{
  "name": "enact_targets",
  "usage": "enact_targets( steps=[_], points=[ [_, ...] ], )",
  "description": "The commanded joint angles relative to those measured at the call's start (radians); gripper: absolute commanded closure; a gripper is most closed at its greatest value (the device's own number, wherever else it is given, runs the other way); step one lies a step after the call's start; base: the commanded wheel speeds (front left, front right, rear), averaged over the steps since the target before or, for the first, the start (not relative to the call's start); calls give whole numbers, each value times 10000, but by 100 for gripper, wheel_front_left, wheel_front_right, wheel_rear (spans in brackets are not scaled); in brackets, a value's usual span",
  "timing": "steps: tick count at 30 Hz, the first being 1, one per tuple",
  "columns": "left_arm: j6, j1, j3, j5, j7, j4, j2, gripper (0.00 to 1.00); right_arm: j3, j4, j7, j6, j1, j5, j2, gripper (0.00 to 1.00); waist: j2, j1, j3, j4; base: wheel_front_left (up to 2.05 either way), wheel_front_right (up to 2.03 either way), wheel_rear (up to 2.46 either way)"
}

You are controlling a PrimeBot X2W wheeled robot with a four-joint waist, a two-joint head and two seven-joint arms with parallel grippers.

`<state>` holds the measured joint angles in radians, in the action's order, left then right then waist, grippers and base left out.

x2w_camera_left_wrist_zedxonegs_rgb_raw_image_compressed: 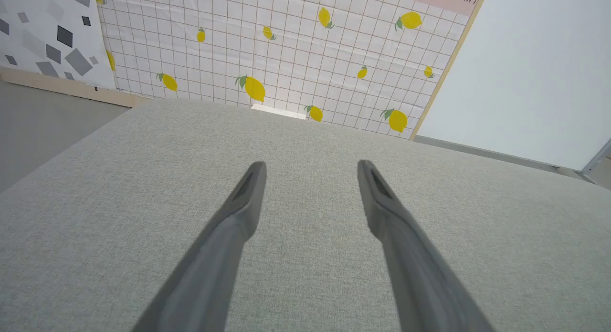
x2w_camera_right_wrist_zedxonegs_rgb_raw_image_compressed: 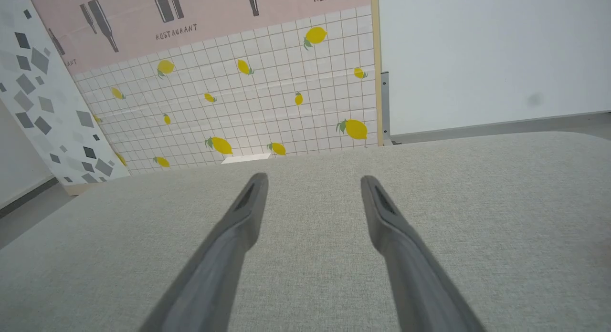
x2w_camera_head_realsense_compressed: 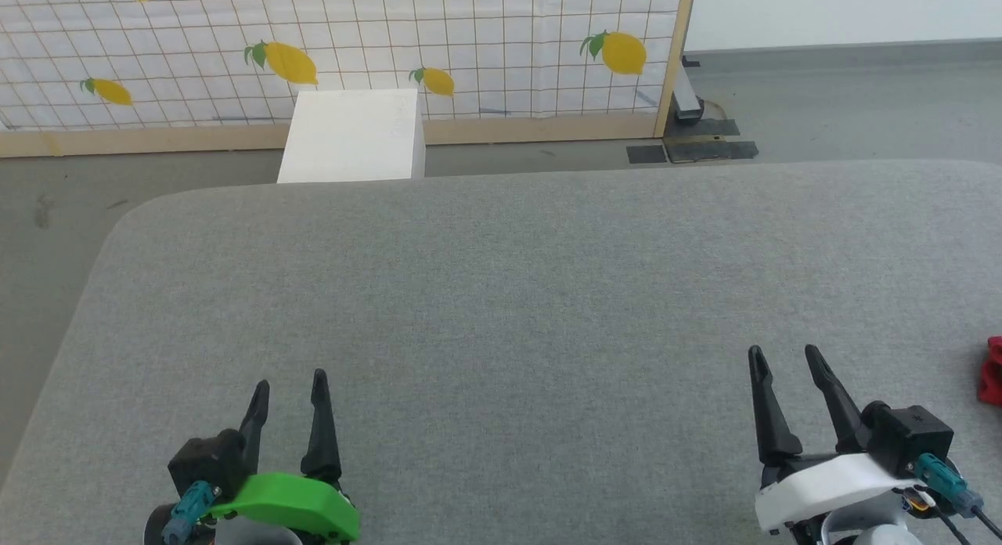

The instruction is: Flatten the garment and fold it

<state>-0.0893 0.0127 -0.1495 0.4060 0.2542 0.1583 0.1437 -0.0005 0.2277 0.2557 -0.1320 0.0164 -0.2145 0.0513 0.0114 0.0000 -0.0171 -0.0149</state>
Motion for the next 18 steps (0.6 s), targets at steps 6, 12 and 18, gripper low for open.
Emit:
enact_targets(
  steps=[6, 12, 18],
  points=[
    [159, 93, 215, -188, 75, 126, -214, 0, -27, 129, 60, 13, -55, -125, -10, 0, -114, 0, 40, -1, 0, 0, 0],
    [182, -1, 255, -184, -26, 146, -216, 100, -19, 133, -9, -2, 2, -72, 2, 100, -1, 0, 46, -2, 0, 0, 0],
    [208, -6, 302, -337, -125, 78, -244, 100, -20, 38, -109, -1, -5, 15, 1, 100, -5, 0, 51, 4, 0, 0, 0]
  ],
)
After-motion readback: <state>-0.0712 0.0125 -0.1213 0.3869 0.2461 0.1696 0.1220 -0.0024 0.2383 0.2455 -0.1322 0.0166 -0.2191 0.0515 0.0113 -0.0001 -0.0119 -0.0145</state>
